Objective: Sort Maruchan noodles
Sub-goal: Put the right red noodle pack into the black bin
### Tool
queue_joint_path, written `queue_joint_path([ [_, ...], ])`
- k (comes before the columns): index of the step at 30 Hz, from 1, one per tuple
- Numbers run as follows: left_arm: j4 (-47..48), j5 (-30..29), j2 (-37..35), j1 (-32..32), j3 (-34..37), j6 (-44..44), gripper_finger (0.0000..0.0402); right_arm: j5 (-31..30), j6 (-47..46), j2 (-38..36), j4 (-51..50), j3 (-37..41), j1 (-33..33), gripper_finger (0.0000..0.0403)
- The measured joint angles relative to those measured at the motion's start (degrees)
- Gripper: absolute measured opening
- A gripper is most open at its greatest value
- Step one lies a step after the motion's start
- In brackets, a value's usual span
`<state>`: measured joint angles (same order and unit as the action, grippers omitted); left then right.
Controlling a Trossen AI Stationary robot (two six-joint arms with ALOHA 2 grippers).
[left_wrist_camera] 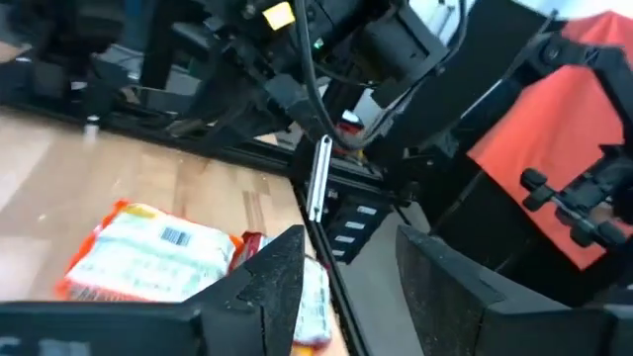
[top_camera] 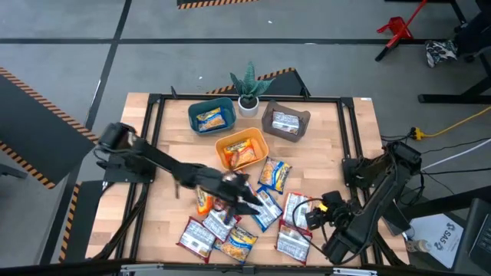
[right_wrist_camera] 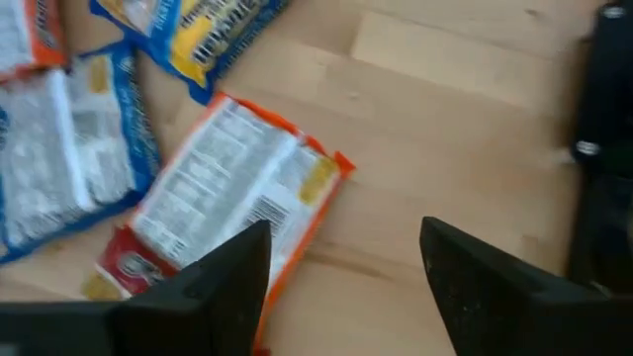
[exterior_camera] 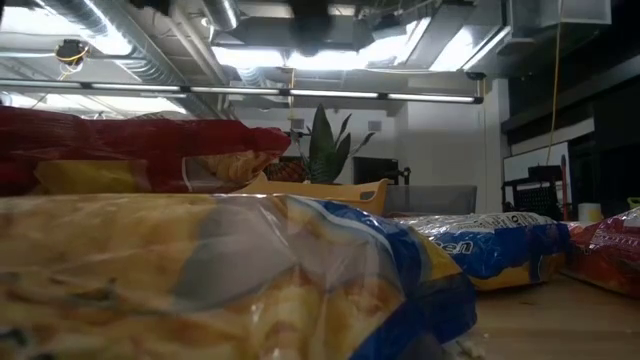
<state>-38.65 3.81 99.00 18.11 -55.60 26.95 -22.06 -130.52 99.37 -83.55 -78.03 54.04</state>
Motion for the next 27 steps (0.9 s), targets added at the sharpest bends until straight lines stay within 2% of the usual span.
queue_joint_path([
  [4, 3.64, 5.82, 8.16, -1.06, -7.74, -0.52, 0.0129, -2.94, 4.78, -0.02, 7.18, 2.22, 0.86, 0.0230],
  [6, 6.13, 9.56, 10.54, -1.27, -9.63, -0.60, 0.0122, -4.36, 7.39, 0.00, 11.88, 2.69, 1.87, 0.0230],
  [8, 9.16, 10.67, 11.73, -0.95, -10.19, -1.61, 0.0117, -5.47, 9.46, -0.01, 16.63, 3.44, 2.85, 0.0230],
  [12, 12.37, 7.36, 12.40, 0.96, -10.20, -5.57, 0.0108, -7.35, 13.36, 0.00, 24.45, 4.48, 4.97, 0.0230],
  [17, 13.00, -0.30, 13.50, 4.68, -12.56, -11.64, 0.0085, -7.60, 13.42, 1.11, 27.24, 4.76, 6.67, 0.0230],
  [22, 19.85, -3.64, 18.09, 6.55, -22.30, -17.56, 0.0077, -4.80, 10.44, 2.23, 27.21, 4.78, 7.31, 0.0230],
  [27, 29.02, -1.18, 24.62, 6.73, -32.30, -18.19, 0.0076, -5.42, 4.44, 2.23, 27.12, 4.78, 8.59, 0.0230],
])
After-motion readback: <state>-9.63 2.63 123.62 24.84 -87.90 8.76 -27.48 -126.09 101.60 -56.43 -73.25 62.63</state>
